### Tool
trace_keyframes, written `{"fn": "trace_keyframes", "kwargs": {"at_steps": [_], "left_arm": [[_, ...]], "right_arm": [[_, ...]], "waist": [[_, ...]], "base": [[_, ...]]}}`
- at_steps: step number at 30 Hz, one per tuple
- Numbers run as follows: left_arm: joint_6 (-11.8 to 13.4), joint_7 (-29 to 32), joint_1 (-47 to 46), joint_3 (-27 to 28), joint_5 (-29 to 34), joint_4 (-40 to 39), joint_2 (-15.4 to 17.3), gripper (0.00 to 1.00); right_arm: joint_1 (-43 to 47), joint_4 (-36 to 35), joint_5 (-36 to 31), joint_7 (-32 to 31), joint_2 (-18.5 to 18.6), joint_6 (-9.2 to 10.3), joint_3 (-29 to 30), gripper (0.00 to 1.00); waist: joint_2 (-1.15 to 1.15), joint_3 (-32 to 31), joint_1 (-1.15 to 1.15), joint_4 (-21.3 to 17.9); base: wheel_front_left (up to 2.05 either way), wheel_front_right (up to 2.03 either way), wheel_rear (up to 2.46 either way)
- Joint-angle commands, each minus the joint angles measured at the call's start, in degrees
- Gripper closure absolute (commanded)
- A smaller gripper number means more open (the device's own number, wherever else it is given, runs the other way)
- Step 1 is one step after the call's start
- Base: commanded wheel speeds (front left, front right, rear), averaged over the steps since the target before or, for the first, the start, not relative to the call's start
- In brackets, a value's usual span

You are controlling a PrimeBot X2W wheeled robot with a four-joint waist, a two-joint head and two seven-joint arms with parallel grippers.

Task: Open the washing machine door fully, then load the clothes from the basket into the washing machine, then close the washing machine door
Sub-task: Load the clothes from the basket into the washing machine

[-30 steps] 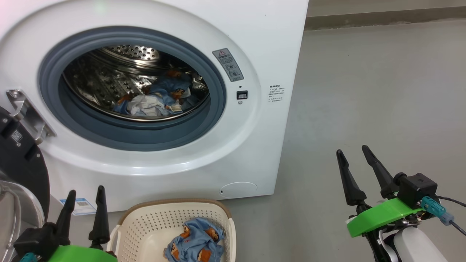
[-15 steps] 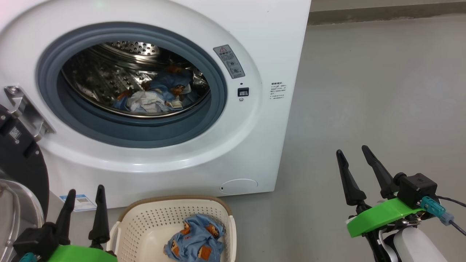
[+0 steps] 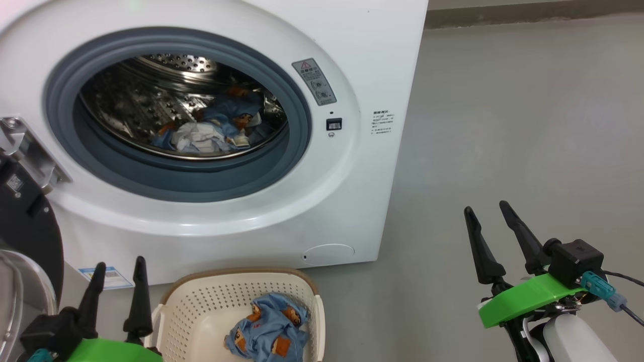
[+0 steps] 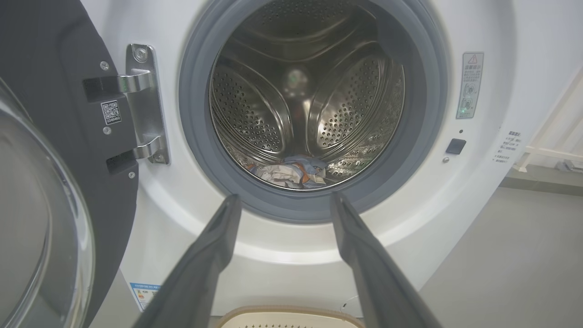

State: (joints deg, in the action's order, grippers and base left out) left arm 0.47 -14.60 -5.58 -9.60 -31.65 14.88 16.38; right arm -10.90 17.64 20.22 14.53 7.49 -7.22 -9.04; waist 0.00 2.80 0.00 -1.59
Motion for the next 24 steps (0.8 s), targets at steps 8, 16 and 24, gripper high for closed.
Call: {"fn": "trace_keyframes", "kwargs": {"at_steps": [8, 16, 24], "left_arm": [[-1.4, 2.7, -3.1, -0.2, 0.1, 1.1, 0.6, 0.00], [-4.5, 5.0, -7.0, -2.4, -1.0, 7.5, 0.8, 0.00], [-7.4, 7.7, -12.5, -6.0, -3.3, 16.2, 1.6, 0.00]], "right_arm": [[-1.5, -1.6, -0.5, 0.5, -0.2, -0.26, -1.0, 0.00], [-3.2, -2.5, -1.9, 0.5, -1.5, -0.26, -0.5, 0.00], [-5.2, -4.0, -3.8, 0.5, -3.4, -0.26, 0.1, 0.00]], "waist": [[0.00, 3.2, 0.00, -1.2], [0.00, 8.9, 0.00, -2.7], [0.00, 16.6, 0.00, -4.5]], "base": [[0.00, 0.00, 0.00], [0.00, 0.00, 0.00], [0.00, 0.00, 0.00]]}}
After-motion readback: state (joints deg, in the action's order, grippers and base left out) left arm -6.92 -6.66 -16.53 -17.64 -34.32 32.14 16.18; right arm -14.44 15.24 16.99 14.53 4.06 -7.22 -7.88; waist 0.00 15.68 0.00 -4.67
